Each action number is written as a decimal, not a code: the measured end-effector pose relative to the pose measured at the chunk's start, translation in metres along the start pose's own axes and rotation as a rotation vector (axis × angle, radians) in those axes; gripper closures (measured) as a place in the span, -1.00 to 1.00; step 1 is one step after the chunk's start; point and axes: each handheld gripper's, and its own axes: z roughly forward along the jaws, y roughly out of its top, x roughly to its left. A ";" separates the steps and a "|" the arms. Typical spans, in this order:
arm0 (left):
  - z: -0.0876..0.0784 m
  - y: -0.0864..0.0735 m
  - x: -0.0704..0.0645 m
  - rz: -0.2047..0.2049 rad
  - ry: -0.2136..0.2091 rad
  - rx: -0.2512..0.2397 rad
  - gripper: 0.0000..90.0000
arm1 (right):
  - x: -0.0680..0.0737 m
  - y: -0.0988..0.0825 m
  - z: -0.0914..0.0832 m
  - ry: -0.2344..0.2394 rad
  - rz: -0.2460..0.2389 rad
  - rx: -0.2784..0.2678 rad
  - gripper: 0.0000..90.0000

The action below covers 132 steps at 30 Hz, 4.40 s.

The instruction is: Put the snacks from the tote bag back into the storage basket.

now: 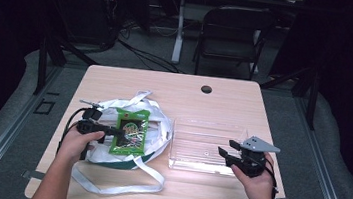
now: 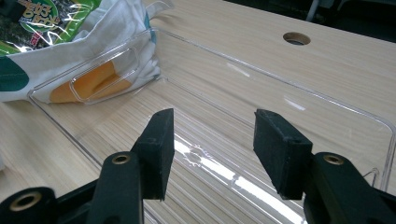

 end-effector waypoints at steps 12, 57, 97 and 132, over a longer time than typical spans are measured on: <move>-0.013 0.004 -0.009 0.070 0.045 -0.093 0.60 | 0.001 0.000 0.001 0.014 -0.006 0.011 0.17; -0.024 0.011 -0.044 0.255 0.130 -0.252 0.60 | 0.003 0.033 0.007 0.131 -0.123 0.090 0.37; -0.021 0.015 -0.071 0.347 0.099 -0.276 0.61 | 0.005 0.078 0.013 0.222 -0.300 0.197 0.40; -0.014 0.016 -0.085 0.388 0.077 -0.266 0.61 | 0.031 0.121 0.027 0.294 -0.449 0.248 0.36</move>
